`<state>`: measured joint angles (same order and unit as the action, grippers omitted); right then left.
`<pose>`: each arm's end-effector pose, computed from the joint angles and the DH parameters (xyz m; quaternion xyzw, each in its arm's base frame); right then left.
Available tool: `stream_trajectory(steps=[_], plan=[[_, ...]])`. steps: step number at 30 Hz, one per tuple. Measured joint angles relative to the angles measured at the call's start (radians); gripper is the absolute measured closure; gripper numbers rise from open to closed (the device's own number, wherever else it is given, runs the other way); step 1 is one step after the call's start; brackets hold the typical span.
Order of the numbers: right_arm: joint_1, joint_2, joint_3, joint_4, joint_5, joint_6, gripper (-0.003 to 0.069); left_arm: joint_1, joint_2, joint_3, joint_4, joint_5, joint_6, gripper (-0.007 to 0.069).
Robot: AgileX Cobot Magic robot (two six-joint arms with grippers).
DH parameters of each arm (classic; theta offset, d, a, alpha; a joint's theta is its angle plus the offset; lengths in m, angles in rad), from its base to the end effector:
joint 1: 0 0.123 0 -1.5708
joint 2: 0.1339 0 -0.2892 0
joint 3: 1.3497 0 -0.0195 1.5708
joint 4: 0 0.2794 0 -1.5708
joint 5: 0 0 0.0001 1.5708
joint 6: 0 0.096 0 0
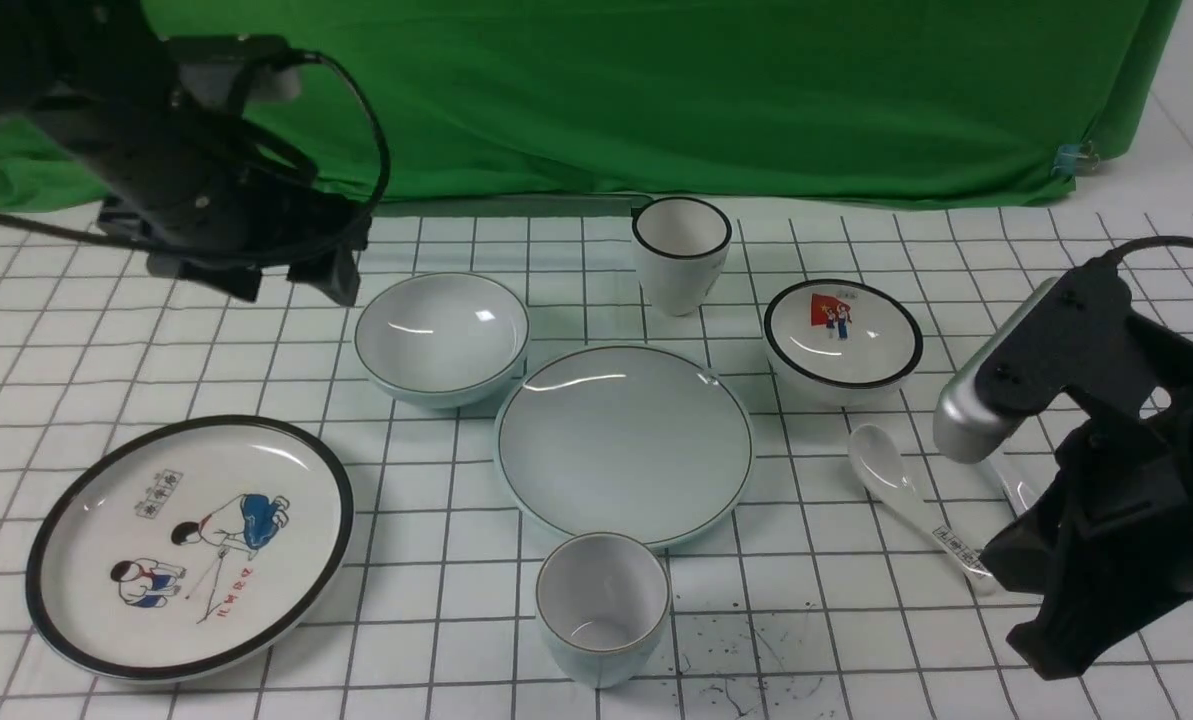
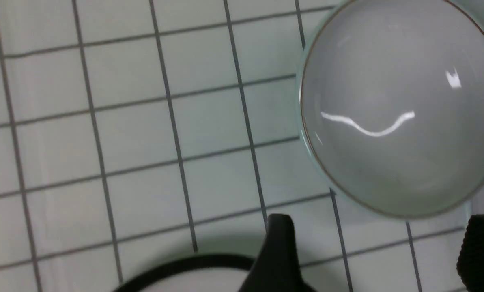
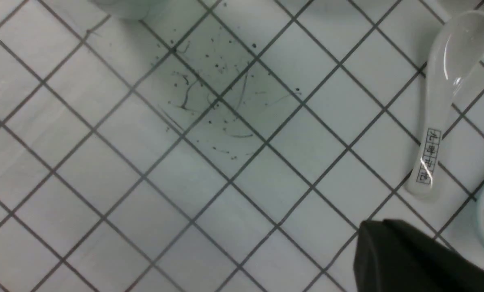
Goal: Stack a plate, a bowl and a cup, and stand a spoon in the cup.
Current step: Use the left arm to grab a blue rice bowl
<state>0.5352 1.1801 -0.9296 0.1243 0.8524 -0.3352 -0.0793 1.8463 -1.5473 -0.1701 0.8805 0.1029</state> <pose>0.2156 0.1383 0.2954 -0.3806 0.8816 0.0832 0.2665 0.4343 -0.0471 0.2644 0.0512 0.9674 -0.0737 0.2370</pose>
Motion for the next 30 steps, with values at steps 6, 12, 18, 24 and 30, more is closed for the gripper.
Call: stream_trajectory(steps=[6, 12, 18, 24, 30], plan=[[0.0, 0.0, 0.0, -0.003, -0.044, 0.03, 0.0645, 0.001, 0.198, -0.157, -0.021, -0.002, 0.001, 0.0107], [0.0, 0.0, 0.0, -0.003, -0.066, 0.055, 0.0644, 0.001, 0.355, -0.246, -0.032, -0.002, 0.002, 0.0244], [0.0, 0.0, 0.0, -0.002, -0.067, 0.075, 0.0644, 0.001, 0.358, -0.264, -0.032, -0.024, 0.028, 0.061], [0.0, -0.002, -0.01, -0.053, -0.031, 0.078, 0.0641, -0.012, 0.254, -0.264, -0.033, 0.019, 0.073, 0.0634], [0.0, -0.066, -0.065, -0.158, 0.021, 0.127, 0.0638, -0.1, 0.125, -0.264, -0.151, 0.121, 0.171, 0.0634]])
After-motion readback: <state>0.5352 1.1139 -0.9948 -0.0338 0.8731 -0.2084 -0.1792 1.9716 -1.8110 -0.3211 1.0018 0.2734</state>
